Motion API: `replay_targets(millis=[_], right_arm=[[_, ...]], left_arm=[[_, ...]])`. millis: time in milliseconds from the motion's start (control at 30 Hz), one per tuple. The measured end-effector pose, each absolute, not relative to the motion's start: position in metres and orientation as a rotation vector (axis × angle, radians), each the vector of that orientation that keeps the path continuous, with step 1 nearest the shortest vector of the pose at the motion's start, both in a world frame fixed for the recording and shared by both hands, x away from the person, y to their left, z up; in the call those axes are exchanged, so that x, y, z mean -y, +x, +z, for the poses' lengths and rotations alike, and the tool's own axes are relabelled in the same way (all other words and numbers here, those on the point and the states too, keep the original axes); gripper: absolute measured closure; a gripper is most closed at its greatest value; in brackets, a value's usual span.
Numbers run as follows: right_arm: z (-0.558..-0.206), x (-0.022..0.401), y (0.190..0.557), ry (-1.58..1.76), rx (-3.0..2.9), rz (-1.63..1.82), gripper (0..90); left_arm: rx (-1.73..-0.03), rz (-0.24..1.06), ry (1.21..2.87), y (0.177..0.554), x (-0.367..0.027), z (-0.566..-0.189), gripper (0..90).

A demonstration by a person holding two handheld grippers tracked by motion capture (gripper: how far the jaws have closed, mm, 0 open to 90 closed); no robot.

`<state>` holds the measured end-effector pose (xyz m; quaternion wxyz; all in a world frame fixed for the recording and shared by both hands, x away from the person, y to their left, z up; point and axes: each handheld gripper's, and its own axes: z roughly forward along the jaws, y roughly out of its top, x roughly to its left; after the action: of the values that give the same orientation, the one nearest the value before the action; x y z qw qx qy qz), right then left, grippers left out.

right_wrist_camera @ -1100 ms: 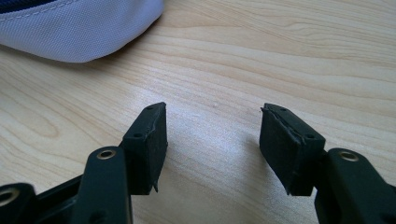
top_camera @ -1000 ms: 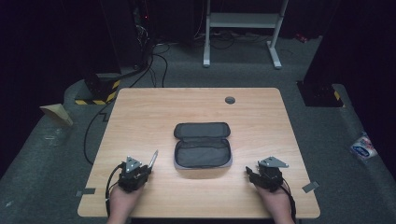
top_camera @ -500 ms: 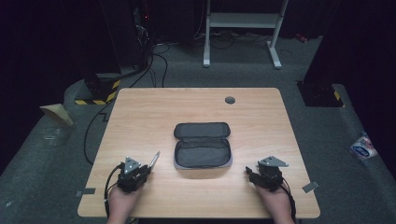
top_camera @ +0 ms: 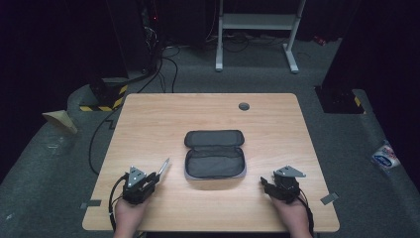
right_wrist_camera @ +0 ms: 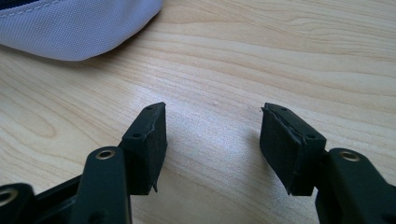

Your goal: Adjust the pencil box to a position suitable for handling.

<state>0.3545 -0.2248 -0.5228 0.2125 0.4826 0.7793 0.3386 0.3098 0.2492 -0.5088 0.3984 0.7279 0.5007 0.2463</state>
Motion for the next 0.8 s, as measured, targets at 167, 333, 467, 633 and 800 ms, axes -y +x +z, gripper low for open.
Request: replay_targets(millis=[167,333,467,633,800], right_arm=[[-0.523,0.225,0.355,1.34,-2.164,0.942,40.7],[-0.523,0.225,0.354,1.339,-2.165,0.941,40.7],[-0.523,0.225,0.355,1.334,-2.166,0.939,40.5],[-0.523,0.225,0.355,1.334,-2.166,0.94,40.4],[-0.523,0.225,0.355,1.333,-2.168,0.941,40.2]], left_arm=[[-1.249,0.628,1.828,0.309,-0.247,-0.507,77.7],[-1.234,0.644,1.814,0.307,-0.246,-0.505,77.8],[-1.22,0.657,1.809,0.306,-0.244,-0.503,77.7],[-1.201,0.661,1.796,0.305,-0.242,-0.5,77.8],[-1.169,0.67,1.794,0.304,-0.239,-0.496,77.8]])
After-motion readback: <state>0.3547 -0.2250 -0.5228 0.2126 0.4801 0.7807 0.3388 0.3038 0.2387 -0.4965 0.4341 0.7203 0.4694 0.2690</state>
